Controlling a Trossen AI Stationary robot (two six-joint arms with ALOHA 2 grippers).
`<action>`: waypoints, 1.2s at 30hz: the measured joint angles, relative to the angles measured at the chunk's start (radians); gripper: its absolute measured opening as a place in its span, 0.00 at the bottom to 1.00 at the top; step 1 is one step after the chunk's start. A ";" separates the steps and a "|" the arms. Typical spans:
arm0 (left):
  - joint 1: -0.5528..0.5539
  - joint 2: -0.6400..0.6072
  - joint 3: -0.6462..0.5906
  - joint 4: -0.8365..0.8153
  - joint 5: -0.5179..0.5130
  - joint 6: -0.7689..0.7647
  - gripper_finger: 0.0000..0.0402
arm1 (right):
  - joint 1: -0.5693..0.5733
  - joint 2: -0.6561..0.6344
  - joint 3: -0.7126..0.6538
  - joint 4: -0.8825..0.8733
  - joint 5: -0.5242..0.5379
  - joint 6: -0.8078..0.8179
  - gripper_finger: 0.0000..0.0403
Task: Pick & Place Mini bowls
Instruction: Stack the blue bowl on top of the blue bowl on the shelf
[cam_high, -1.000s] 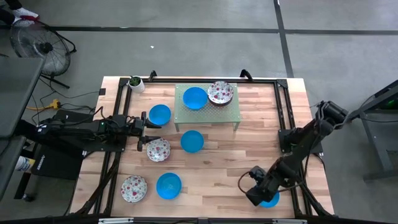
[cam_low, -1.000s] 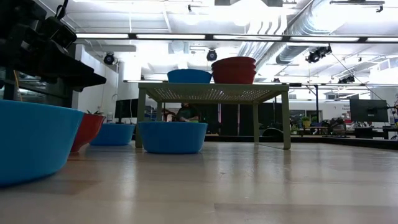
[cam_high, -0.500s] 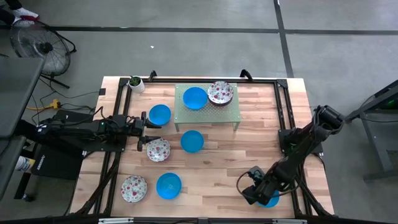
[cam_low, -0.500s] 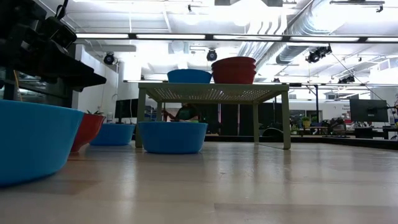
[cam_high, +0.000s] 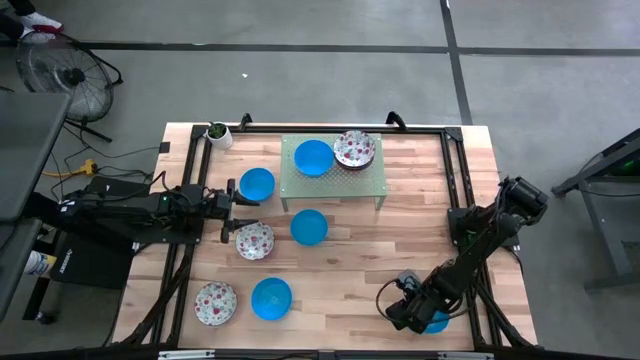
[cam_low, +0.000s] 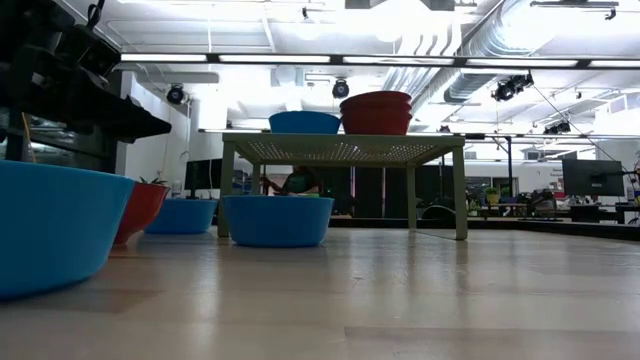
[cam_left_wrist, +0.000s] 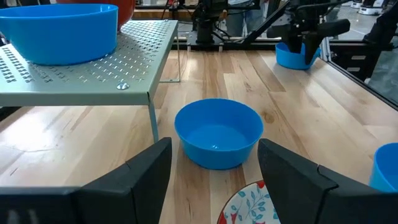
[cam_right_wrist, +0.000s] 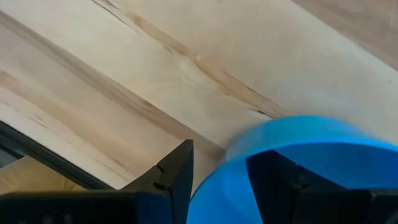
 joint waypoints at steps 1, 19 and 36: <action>0.000 0.000 0.000 0.000 -0.001 0.000 0.58 | 0.000 0.004 0.000 -0.001 0.000 0.000 0.33; 0.000 0.000 0.000 0.023 -0.101 -0.033 0.58 | -0.002 0.011 0.000 -0.015 0.001 0.004 0.33; 0.000 0.000 0.005 0.028 0.036 -0.217 0.58 | -0.002 0.005 0.008 0.008 -0.015 -0.031 0.03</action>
